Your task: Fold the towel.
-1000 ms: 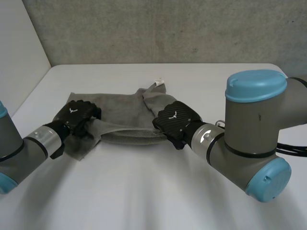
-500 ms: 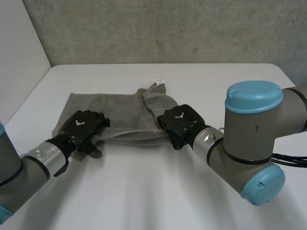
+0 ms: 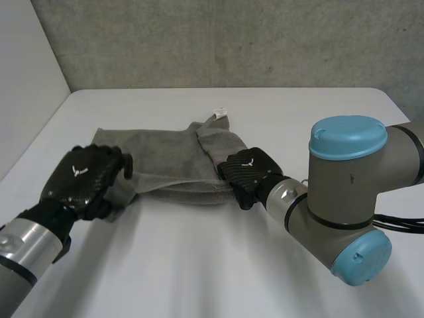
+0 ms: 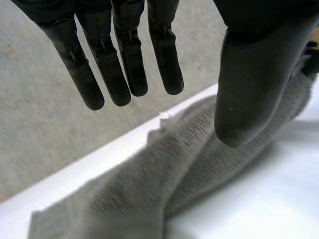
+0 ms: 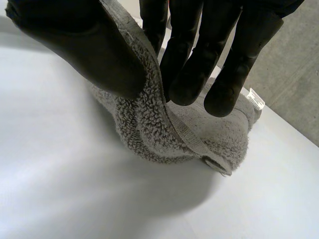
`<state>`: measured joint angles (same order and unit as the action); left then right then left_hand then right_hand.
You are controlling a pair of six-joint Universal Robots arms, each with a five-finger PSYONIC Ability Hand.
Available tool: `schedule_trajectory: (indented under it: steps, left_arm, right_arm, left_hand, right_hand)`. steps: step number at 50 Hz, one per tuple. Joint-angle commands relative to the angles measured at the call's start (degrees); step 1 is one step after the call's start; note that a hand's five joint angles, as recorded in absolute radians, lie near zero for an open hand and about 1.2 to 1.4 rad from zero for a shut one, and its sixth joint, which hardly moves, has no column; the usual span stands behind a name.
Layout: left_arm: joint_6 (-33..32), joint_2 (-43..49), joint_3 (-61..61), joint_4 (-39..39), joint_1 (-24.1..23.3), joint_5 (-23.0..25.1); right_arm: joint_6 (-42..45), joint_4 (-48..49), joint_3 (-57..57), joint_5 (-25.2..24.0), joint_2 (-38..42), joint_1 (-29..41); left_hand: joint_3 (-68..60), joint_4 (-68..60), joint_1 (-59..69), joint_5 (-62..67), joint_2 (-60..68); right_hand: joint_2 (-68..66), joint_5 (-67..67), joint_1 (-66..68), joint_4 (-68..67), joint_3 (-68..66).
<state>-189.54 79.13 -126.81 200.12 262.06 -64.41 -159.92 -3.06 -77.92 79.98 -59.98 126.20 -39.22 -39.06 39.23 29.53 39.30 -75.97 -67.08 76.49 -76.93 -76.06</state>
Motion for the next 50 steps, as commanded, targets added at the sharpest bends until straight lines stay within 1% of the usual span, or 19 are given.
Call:
schedule_trajectory:
  steps: [1,3,9,11,12,14,17,19,20,22,23,25,27,28,30,33,36,42,50]
  left_arm:
    - [-0.47,2.96,-0.37,-3.51,3.19,1.83]
    - [-0.82,6.64,0.24,-3.59,4.24,2.01]
    - [-2.5,12.02,2.53,-3.15,4.42,1.92]
    - [-4.68,17.18,4.98,-3.15,4.42,1.49]
    - [-4.69,17.2,4.99,-3.15,4.42,1.48]
    - [-7.84,22.63,8.23,-3.33,4.33,1.05]
    - [-9.35,25.2,10.09,-3.33,4.33,0.96]
    - [-11.19,29.84,14.02,-3.33,4.33,0.61]
    - [-11.2,29.86,14.04,-3.33,4.33,0.6]
    - [-11.11,33.71,18.42,-3.24,4.33,-1.32]
    - [-11.11,33.73,18.44,-3.24,4.33,-1.33]
    - [-11.11,36.88,22.46,-3.24,4.24,-4.39]
    - [-10.94,38.2,24.22,-3.33,4.24,-5.89]
    - [-10.93,38.21,24.24,-3.33,4.24,-5.9]
    - [-10.76,39.61,26.87,-3.42,4.07,-8.18]
    - [-10.76,39.79,28.01,-3.16,4.07,-8.89]
    - [-10.85,39.79,28.28,-2.98,4.16,-8.89]
    - [-11.02,39.88,28.28,-0.08,4.07,-8.98]
    - [-11.72,41.81,29.16,1.68,4.07,-8.89]
  right_arm:
    - [0.05,-0.01,-0.04,0.0,0.03,0.01]
    - [0.14,-0.01,-0.04,0.0,0.03,0.01]
    - [0.14,-0.01,-0.04,0.0,0.03,0.01]
    - [0.14,-0.01,-0.04,-0.09,0.12,0.01]
    - [0.14,-0.01,-0.04,-0.09,0.12,0.01]
    - [0.22,-0.01,-0.04,0.0,0.12,0.01]
    - [0.31,-0.01,-0.13,-0.09,0.12,0.01]
    - [0.4,-0.01,-0.13,-0.09,0.12,0.01]
    - [0.4,-0.01,-0.13,-0.09,0.12,0.01]
    - [0.4,-0.01,-0.13,0.0,0.21,0.01]
    - [0.4,-0.01,-0.22,-0.09,0.21,0.01]
    - [0.4,-0.01,-0.22,-0.09,0.21,0.01]
    - [0.4,-0.01,-0.13,0.0,0.65,0.01]
    - [0.4,-0.01,-0.13,0.0,0.65,0.01]
    - [0.49,-0.01,-0.22,0.0,0.74,0.01]
    - [0.49,-0.01,-0.22,0.0,0.74,0.01]
    - [0.49,-0.01,-0.31,0.0,0.83,0.01]
    - [0.49,-0.01,-0.31,0.0,1.0,0.1]
    - [0.58,-0.01,-0.31,0.0,1.97,0.19]
  left_hand:
    - [-0.43,-0.59,0.42,0.12,0.36]
    - [0.57,0.41,-0.58,-0.88,-0.65]
    - [1.59,1.43,-1.59,-1.9,-1.66]
    - [1.76,1.6,-1.76,-2.06,-1.83]
    - [1.76,1.6,-1.76,-2.07,-1.83]
    - [1.92,1.76,-1.93,-2.23,-2.0]
    - [1.93,1.77,-1.93,-2.23,-2.0]
    - [1.93,1.77,-1.93,-2.23,-2.0]
    - [1.93,1.77,-1.93,-2.23,-2.0]
    - [1.93,1.77,-1.93,-2.23,-2.0]
    - [1.93,1.77,-1.93,-2.23,-2.0]
    - [2.09,1.93,-2.1,-2.4,-2.17]
    - [2.26,2.1,-2.27,-2.57,-2.33]
    - [2.26,2.1,-2.27,-2.57,-2.34]
    - [2.26,2.1,-2.27,-2.57,-2.34]
    - [2.26,2.1,-2.27,-2.57,-2.34]
    - [2.26,2.1,-2.27,-2.57,-2.34]
    - [2.26,2.1,-2.27,-2.57,-2.34]
    - [2.6,2.44,-2.6,-2.91,-2.67]
  right_hand:
    - [-4.03,-2.92,3.51,-3.07,-3.94]
    - [-4.03,-2.92,3.51,-3.07,-3.94]
    - [-4.03,-2.92,3.51,-3.07,-3.94]
    - [-4.03,-2.92,3.51,-3.07,-3.94]
    - [-4.03,-2.92,3.51,-3.07,-3.94]
    - [-4.03,-2.92,3.51,-3.07,-3.94]
    - [-4.03,-2.92,3.51,-3.07,-3.94]
    - [-4.03,-2.92,3.51,-3.07,-3.94]
    - [-4.03,-2.92,3.51,-3.07,-3.94]
    - [-4.03,-2.92,3.51,-3.07,-3.94]
    - [-4.03,-2.92,3.51,-3.07,-3.94]
    - [-4.03,-2.92,3.51,-3.07,-3.94]
    - [-4.03,-2.92,3.51,-3.07,-3.94]
    - [-4.03,-2.92,3.51,-3.07,-3.94]
    - [-4.03,-2.92,3.51,-3.07,-3.94]
    - [-4.03,-2.92,3.51,-3.07,-3.94]
    - [-4.03,-2.92,3.51,-3.07,-3.94]
    - [-4.03,-2.92,3.51,-3.07,-3.94]
    - [-4.03,-2.92,3.51,-3.07,-3.94]
